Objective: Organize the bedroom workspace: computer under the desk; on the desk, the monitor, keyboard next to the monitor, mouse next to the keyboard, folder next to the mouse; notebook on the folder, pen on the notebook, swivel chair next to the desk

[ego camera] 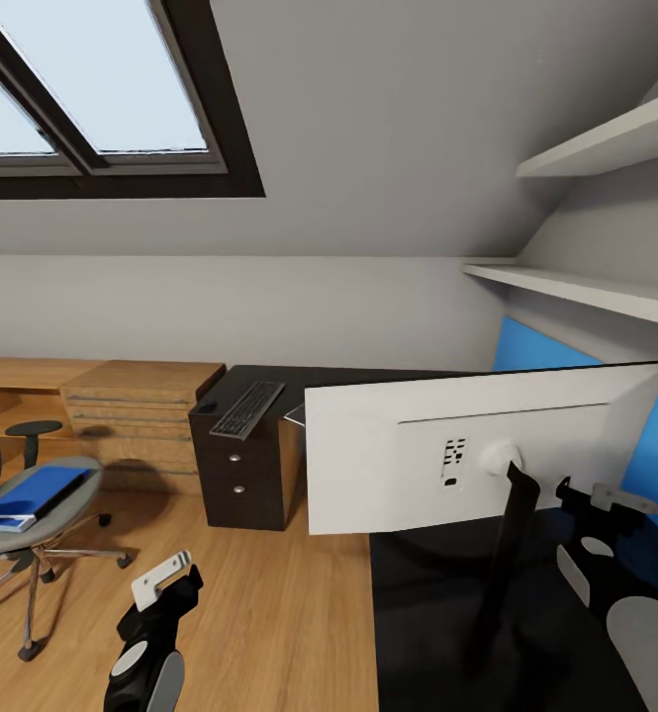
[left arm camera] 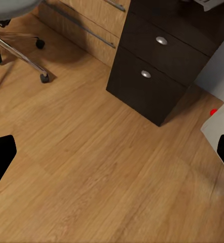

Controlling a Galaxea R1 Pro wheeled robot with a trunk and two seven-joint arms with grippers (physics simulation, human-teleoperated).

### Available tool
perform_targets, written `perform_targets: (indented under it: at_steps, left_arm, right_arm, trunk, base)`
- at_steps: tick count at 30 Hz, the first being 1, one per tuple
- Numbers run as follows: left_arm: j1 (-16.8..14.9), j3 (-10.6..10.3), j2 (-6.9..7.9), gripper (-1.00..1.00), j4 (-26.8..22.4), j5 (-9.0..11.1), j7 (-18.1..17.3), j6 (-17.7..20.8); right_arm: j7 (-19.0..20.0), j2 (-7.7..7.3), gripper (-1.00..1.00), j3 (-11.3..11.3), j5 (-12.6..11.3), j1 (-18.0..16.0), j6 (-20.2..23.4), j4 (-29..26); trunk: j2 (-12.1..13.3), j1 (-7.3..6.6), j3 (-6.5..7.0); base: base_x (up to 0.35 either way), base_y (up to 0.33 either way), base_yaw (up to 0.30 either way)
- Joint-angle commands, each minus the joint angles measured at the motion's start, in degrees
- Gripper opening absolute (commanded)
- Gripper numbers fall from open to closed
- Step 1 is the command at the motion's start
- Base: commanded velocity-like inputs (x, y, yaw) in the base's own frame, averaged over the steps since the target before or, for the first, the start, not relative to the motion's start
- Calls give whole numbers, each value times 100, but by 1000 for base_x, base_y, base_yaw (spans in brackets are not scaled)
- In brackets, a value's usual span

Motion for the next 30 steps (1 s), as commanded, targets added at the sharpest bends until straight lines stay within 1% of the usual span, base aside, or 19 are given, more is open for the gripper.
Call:
perform_targets:
  at_steps: [1, 7, 10, 11, 13, 18, 27, 30]
  left_arm:
    - [-4, 3, -3, 100, -7, 37, 18, 23]
    - [-4, -26, -4, 100, 4, 33, 14, 30]
    - [-4, -165, -4, 100, 7, 29, 14, 22]
    - [-4, -262, 2, 100, 7, 26, 27, 17]
    - [-4, -303, 4, 100, 12, 24, 31, 15]
    - [-4, -344, -3, 100, 16, 20, 36, 11]
    - [-4, -355, -11, 100, 17, 15, 29, 5]
    - [-2, -409, -10, 100, 17, 12, 33, 5]
  right_arm:
    - [10, 2, 100, -5, -19, -6, -34, 5]
    - [10, 9, 100, 0, -18, -6, -52, 3]
    - [10, 9, 100, 4, -16, -6, -54, 4]
    - [10, 9, 100, 4, -13, -6, -54, 5]
    - [10, 9, 100, 5, -15, -6, -54, 5]
    - [10, 5, 100, -3, -19, -6, -53, 5]
    - [14, 9, 100, 7, -13, -6, -75, -2]
    - [17, 9, 100, 11, -12, -6, -79, -3]
  trunk:
    - [-5, 0, -7]
    - [-5, 0, -7]
    - [-5, 0, -7]
    - [-5, 0, -7]
    - [-5, 0, -7]
    - [-5, 0, -7]
    - [-5, 0, -7]
    - [-5, 0, -7]
  base:
    - [0, 0, 0]
    - [2, 0, 0]
    - [181, -10, 0]
    - [274, -44, 0]
    - [196, -27, 0]
    - [51, -7, 0]
    - [4, 0, 0]
    - [0, 0, 0]
